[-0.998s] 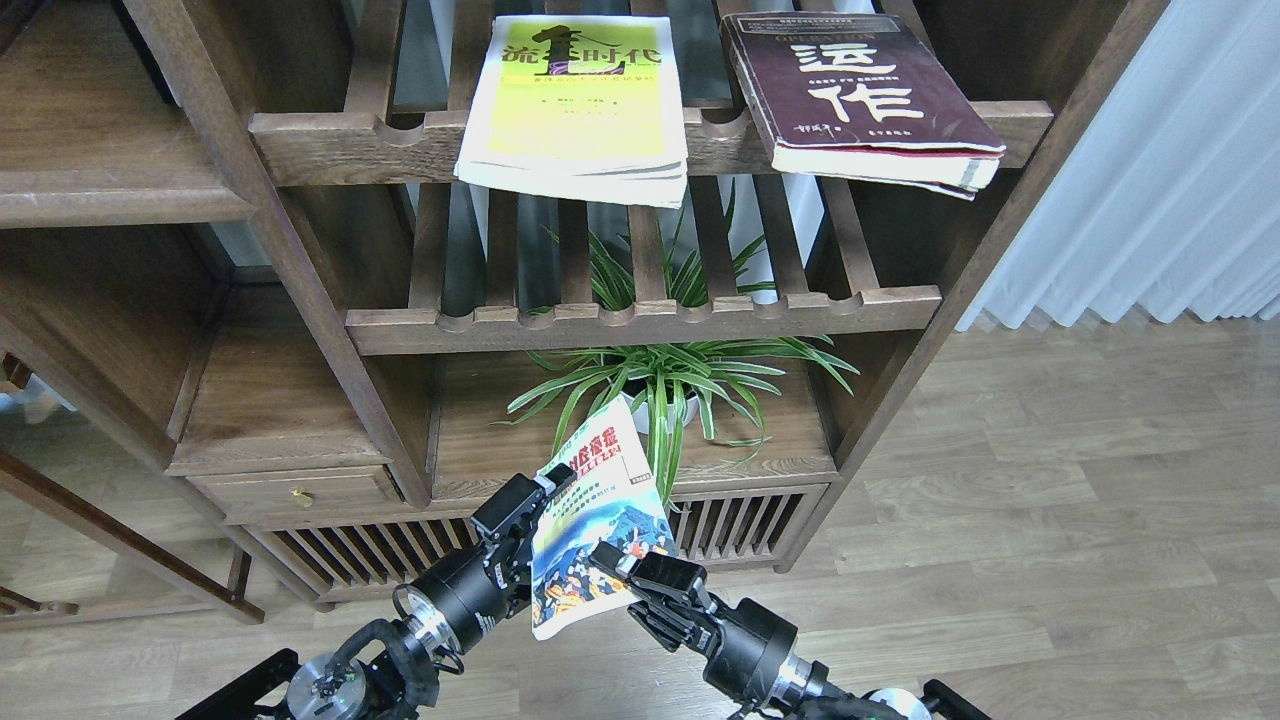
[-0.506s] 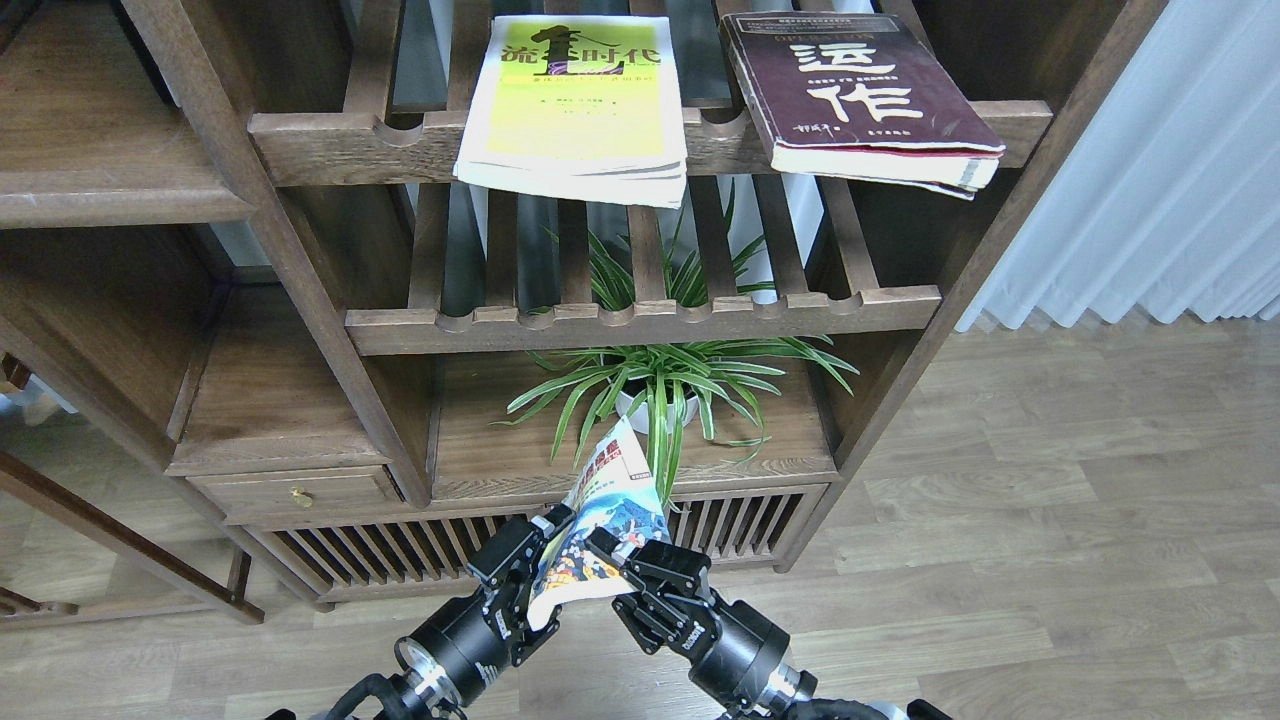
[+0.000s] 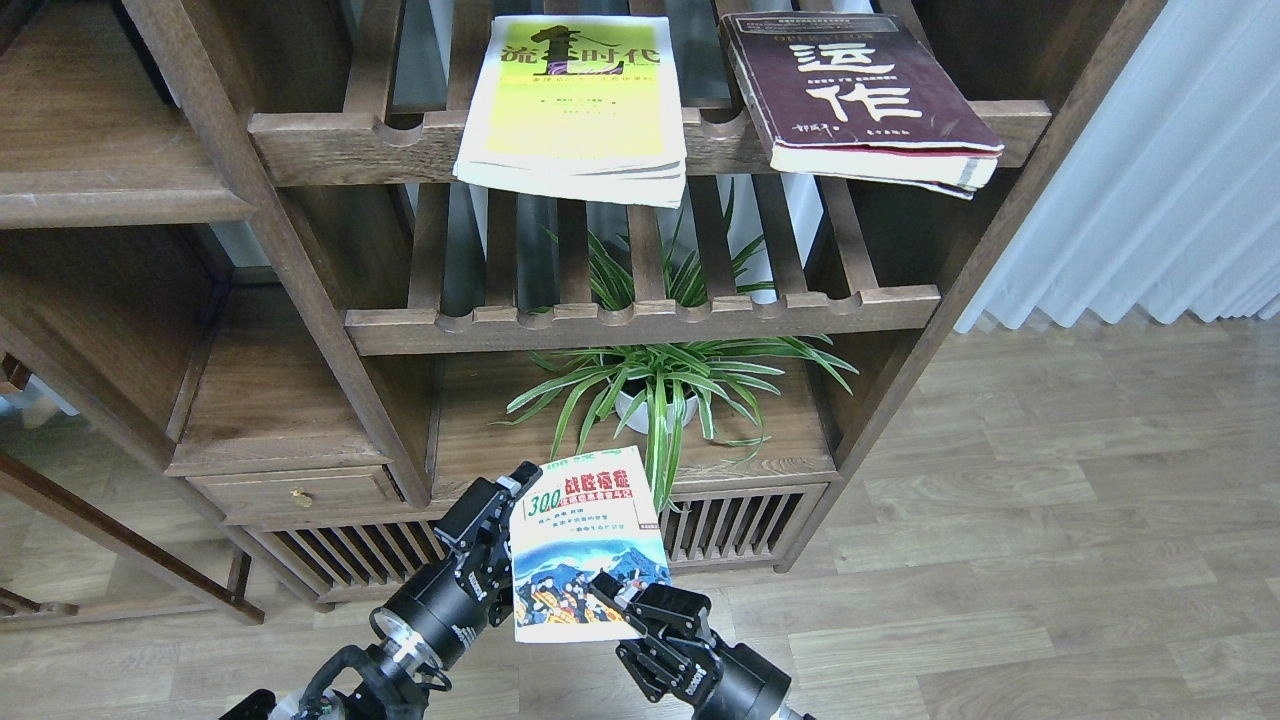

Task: Organize books on shelf
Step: 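Grasp the blue picture book with the left gripper, release right gripper, then carry the blue picture book with the left gripper toward the side shelf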

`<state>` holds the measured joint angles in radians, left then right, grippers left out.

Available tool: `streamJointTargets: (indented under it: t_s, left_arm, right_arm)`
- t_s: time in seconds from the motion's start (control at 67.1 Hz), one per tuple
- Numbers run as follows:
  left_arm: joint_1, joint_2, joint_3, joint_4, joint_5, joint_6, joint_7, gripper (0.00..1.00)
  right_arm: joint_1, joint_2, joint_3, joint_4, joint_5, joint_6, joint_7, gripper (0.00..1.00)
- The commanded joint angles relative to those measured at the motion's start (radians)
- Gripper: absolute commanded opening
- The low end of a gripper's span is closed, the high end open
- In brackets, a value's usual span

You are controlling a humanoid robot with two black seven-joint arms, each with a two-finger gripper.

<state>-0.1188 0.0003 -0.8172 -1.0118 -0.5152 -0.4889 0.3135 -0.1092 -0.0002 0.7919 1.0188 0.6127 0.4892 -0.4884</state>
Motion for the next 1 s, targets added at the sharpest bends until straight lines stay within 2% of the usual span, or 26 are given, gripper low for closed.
streamJointTargets:
  t_s: [0.0, 0.03, 0.119, 0.134, 0.194, 0.298, 0.566, 0.685, 0.7, 0.73, 0.745, 0.834, 0.864, 0.983]
  left_arm:
    - [-0.001, 0.000, 0.023, 0.001, 0.007, 0.000, -0.002, 0.81]
    - [-0.002, 0.000, 0.023, 0.001, 0.004, 0.000, -0.005, 0.70]
    - [-0.009, 0.000, 0.024, -0.001, 0.003, 0.000, -0.017, 0.51]
    - [-0.009, 0.000, 0.024, -0.002, 0.003, 0.000, -0.025, 0.45]
    - [-0.009, 0.000, 0.024, -0.010, 0.001, 0.000, -0.037, 0.29]
    - [-0.010, 0.000, 0.023, -0.011, -0.003, 0.000, -0.048, 0.07]
    - [-0.015, 0.000, -0.002, -0.027, -0.017, 0.000, -0.047, 0.00]
    - [-0.012, 0.000, 0.007, -0.042, -0.017, 0.000, -0.045, 0.00]
    - [-0.012, 0.000, 0.007, -0.042, -0.017, 0.000, -0.045, 0.00]
    - [-0.012, 0.000, 0.009, -0.042, -0.017, 0.000, -0.045, 0.00]
    - [-0.012, 0.000, 0.010, -0.042, -0.017, 0.000, -0.044, 0.00]
    - [-0.010, 0.000, 0.012, -0.042, -0.017, 0.000, -0.039, 0.00]
    - [-0.010, 0.000, 0.013, -0.042, -0.017, 0.000, -0.037, 0.00]
    - [-0.007, 0.000, 0.015, -0.042, -0.016, 0.000, -0.033, 0.00]
  right_arm:
    - [0.000, 0.000, 0.001, 0.000, -0.011, -0.001, 0.000, 0.02]
    - [0.000, 0.000, 0.001, 0.000, -0.017, -0.001, 0.000, 0.02]
    - [0.000, 0.000, 0.003, 0.000, -0.022, -0.001, 0.000, 0.02]
    - [0.000, 0.000, 0.003, 0.000, -0.024, -0.001, 0.000, 0.02]
    - [0.000, 0.000, 0.003, 0.000, -0.025, -0.001, 0.000, 0.02]
    - [0.000, 0.000, 0.006, 0.000, -0.037, -0.001, 0.000, 0.02]
    - [0.000, 0.000, 0.009, -0.005, -0.042, -0.001, 0.000, 0.04]
    - [0.013, 0.000, 0.012, -0.060, -0.129, -0.001, 0.000, 0.38]
    - [0.017, 0.000, 0.012, -0.080, -0.155, -0.001, 0.000, 0.47]
    - [0.025, 0.000, 0.012, -0.095, -0.175, -0.001, 0.000, 0.54]
    - [0.035, 0.000, 0.012, -0.115, -0.200, -0.001, 0.000, 0.64]
    - [0.072, 0.000, 0.010, -0.169, -0.254, -0.001, 0.000, 0.94]
    - [0.082, 0.000, 0.010, -0.178, -0.261, -0.001, 0.000, 0.99]
    - [0.106, 0.000, 0.016, -0.192, -0.263, -0.001, 0.000, 1.00]
